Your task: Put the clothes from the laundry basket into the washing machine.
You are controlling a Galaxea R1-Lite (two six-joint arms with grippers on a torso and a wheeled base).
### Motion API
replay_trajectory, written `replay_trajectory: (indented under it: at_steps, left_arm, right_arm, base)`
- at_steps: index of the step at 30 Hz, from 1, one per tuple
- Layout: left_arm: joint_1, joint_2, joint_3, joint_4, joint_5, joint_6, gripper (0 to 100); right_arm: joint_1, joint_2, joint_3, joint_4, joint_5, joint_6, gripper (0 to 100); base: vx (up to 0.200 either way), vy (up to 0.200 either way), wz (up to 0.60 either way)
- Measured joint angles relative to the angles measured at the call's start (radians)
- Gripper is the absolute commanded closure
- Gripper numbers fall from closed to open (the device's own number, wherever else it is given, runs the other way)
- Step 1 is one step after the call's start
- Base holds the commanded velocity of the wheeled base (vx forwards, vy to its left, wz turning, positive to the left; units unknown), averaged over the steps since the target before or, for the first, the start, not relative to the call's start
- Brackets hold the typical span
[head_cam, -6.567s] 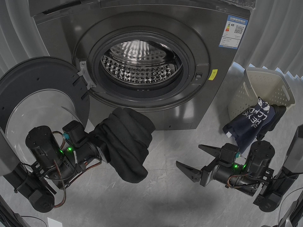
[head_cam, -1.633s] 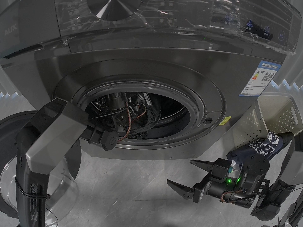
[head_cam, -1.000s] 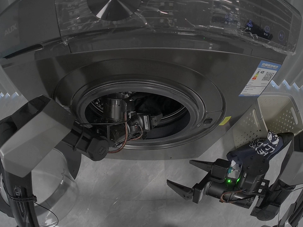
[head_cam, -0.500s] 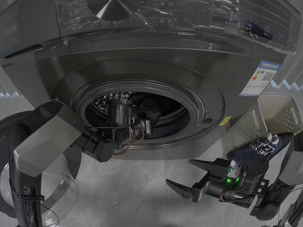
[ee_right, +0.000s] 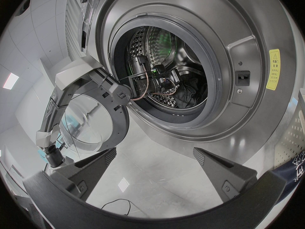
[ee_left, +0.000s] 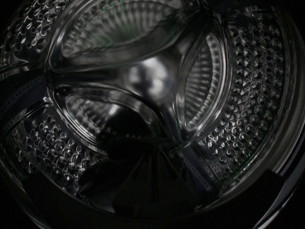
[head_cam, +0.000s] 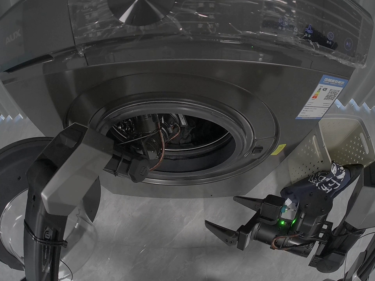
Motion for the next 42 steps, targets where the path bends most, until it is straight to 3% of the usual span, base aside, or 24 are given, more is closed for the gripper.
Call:
replay_trajectory:
  at_steps: [8, 9, 17, 26, 35, 42]
  left_arm:
    - [0.015, 0.072, -0.081, -0.038, 0.023, -0.001, 100]
    - [0.015, 0.076, -0.082, -0.038, 0.023, -0.001, 0]
    - [0.006, 0.08, -0.057, -0.031, 0.026, -0.002, 0]
    - [-0.01, 0.011, 0.108, -0.033, 0.038, 0.009, 0]
    - [-0.063, -0.113, 0.373, -0.089, 0.03, 0.06, 0]
    - [-0.12, -0.209, 0.618, -0.207, 0.01, 0.138, 0]
  right_arm:
    - [0.0, 0.0, -0.003, 0.0, 0.0, 0.0, 0]
    - [0.0, 0.0, -0.003, 0.0, 0.0, 0.0, 0]
    - [0.0, 0.0, -0.002, 0.0, 0.0, 0.0, 0]
    - [0.0, 0.0, 0.002, 0.0, 0.0, 0.001, 0]
    - [0.0, 0.0, 0.008, 0.0, 0.0, 0.002, 0]
    - [0.001, 0.0, 0.015, 0.0, 0.0, 0.001, 0]
  base:
    - [0.0, 0.0, 0.0]
    - [0.0, 0.0, 0.0]
    - [0.0, 0.0, 0.0]
    - [0.0, 0.0, 0.0]
    - [0.0, 0.0, 0.0]
    - [0.0, 0.0, 0.0]
